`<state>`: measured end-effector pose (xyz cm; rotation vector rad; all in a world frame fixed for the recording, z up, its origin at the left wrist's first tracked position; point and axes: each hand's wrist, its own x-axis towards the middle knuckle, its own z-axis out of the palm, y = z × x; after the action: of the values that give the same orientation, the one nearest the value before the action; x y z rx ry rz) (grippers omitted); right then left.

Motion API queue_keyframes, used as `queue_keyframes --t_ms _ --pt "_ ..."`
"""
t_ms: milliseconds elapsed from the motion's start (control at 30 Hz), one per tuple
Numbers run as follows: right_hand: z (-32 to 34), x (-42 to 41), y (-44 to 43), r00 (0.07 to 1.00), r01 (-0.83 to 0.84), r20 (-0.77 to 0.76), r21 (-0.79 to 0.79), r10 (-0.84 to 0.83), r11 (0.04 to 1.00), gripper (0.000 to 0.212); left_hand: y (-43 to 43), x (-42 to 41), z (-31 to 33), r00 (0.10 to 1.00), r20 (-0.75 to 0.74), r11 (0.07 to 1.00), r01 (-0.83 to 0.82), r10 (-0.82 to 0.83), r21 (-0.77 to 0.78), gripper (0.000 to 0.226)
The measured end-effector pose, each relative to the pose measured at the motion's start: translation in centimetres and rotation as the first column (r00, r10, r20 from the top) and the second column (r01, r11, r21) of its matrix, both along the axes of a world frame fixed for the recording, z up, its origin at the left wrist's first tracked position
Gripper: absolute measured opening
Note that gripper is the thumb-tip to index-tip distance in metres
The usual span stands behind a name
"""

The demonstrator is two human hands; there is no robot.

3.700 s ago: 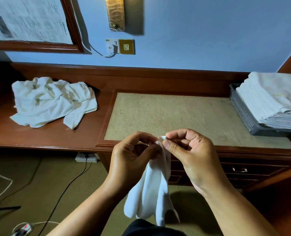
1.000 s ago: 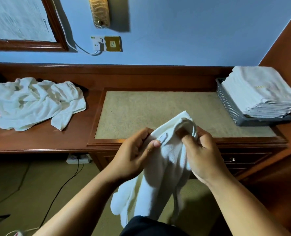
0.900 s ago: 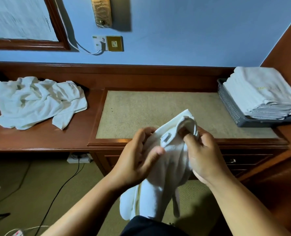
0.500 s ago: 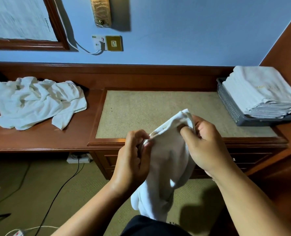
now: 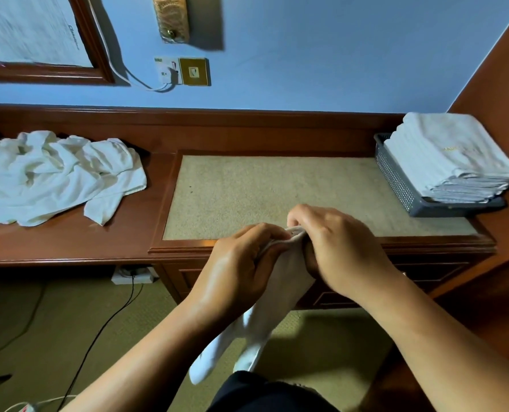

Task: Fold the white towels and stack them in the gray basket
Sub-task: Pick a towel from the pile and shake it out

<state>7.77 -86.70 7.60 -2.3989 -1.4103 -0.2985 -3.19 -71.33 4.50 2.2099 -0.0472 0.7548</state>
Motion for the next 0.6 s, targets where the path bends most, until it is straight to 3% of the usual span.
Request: queue_keyframes --t_ms 100,200,367,600 --pt "-0.9 0.5 -0.1 0.982 -0.117 -0.129 0.145 0.136 0.983 0.013 1.0 0.0 0.4 0.999 -0.035 0.999 -0.032 0.033 0.029 0.011" --pt "-1.1 0.5 0.3 0.964 -0.21 -0.122 0.194 0.236 0.958 0.018 2.1 -0.2 0.7 0.996 -0.08 0.998 -0.03 0.035 0.058 0.011" --pt "-0.5 0.8 0.8 0.942 -0.281 -0.148 0.149 0.302 0.948 0.011 2.9 -0.5 1.2 0.992 -0.126 0.997 -0.005 0.015 0.08 0.009" --pt "0.2 1.2 0.8 0.95 -0.233 -0.197 0.071 0.243 0.97 0.027 2.9 -0.4 1.2 0.988 -0.149 0.995 0.059 -0.047 0.079 0.008"
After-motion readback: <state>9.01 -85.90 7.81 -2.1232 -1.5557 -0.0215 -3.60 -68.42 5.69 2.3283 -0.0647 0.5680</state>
